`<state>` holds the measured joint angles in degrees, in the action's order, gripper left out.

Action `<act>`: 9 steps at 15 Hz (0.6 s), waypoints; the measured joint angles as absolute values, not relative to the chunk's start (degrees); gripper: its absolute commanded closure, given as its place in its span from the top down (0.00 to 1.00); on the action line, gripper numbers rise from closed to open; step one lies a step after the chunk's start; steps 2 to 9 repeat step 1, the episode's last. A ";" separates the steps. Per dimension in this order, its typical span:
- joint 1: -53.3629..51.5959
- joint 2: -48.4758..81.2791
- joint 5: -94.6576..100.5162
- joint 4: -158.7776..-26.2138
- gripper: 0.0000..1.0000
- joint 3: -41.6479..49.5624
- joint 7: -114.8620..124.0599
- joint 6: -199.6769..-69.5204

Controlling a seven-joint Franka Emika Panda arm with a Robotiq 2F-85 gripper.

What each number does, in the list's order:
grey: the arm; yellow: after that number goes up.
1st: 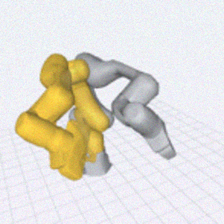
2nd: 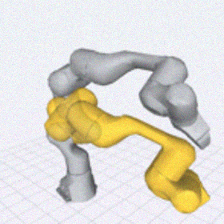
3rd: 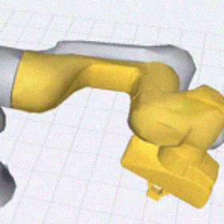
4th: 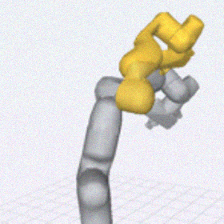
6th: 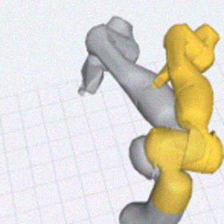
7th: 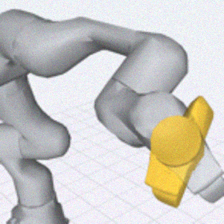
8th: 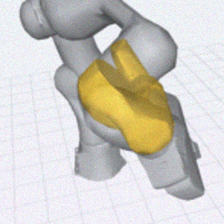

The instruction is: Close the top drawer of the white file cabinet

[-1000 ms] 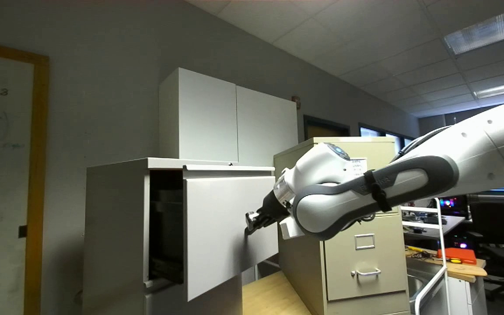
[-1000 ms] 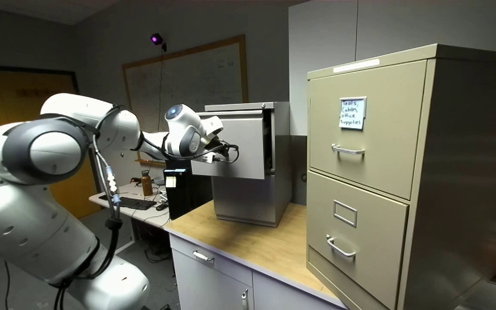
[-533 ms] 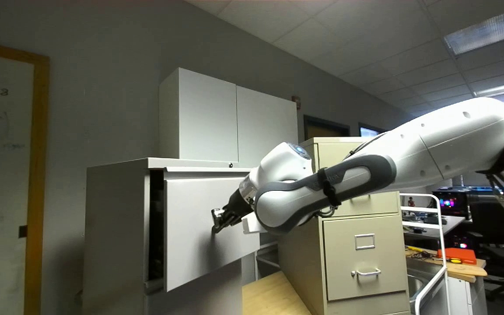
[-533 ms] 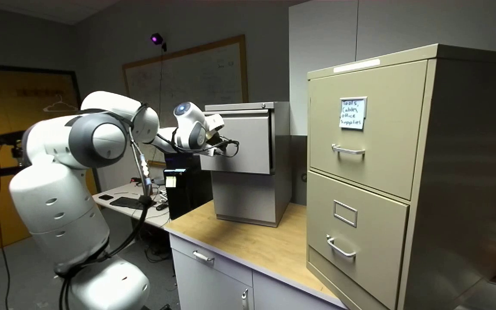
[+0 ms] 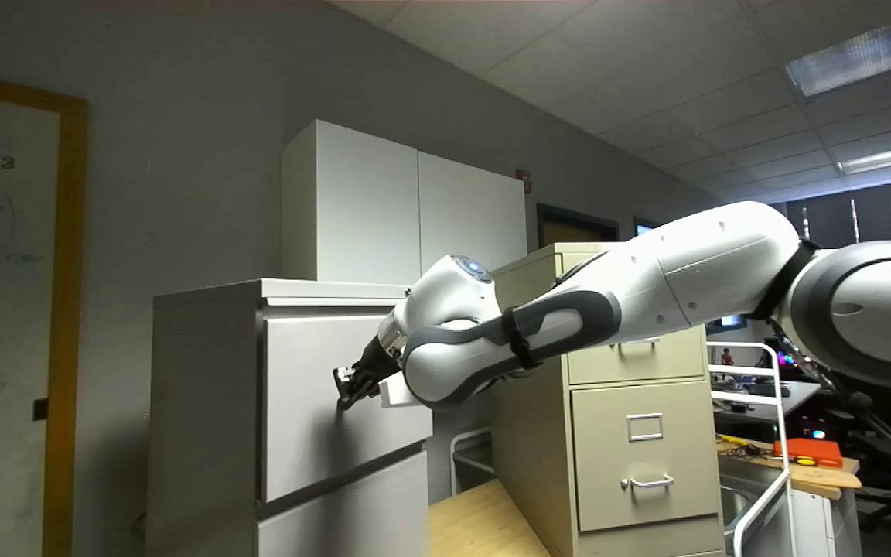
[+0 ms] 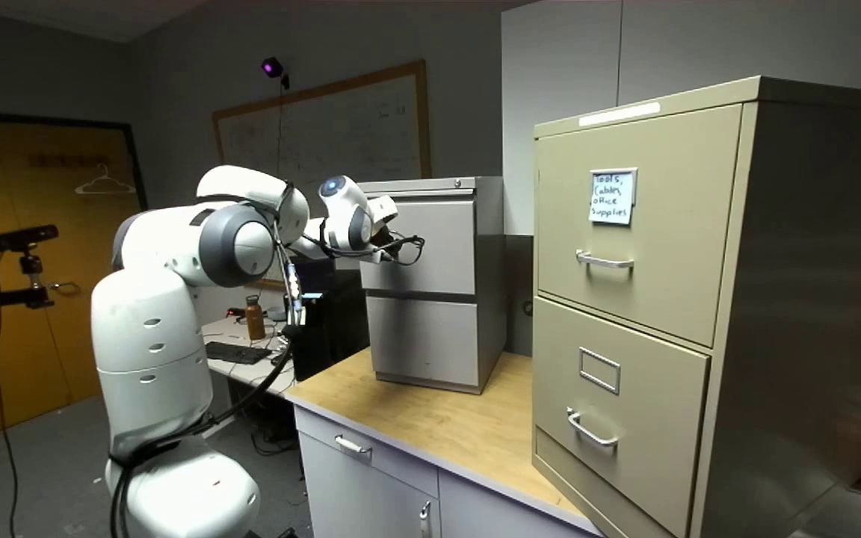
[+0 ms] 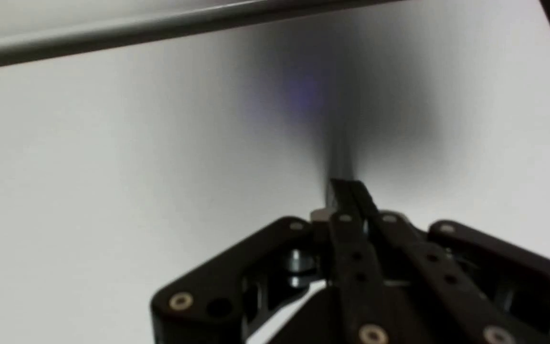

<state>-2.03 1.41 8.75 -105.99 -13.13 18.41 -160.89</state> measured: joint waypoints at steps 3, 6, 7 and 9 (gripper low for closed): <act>-2.15 2.74 9.60 -104.26 0.05 -13.13 18.82 -160.27; -2.15 2.74 9.60 -104.26 0.05 -13.13 18.82 -160.27; -2.15 2.74 9.60 -104.26 0.05 -13.13 18.82 -160.27; -2.15 2.74 9.60 -104.26 0.05 -13.13 18.82 -160.27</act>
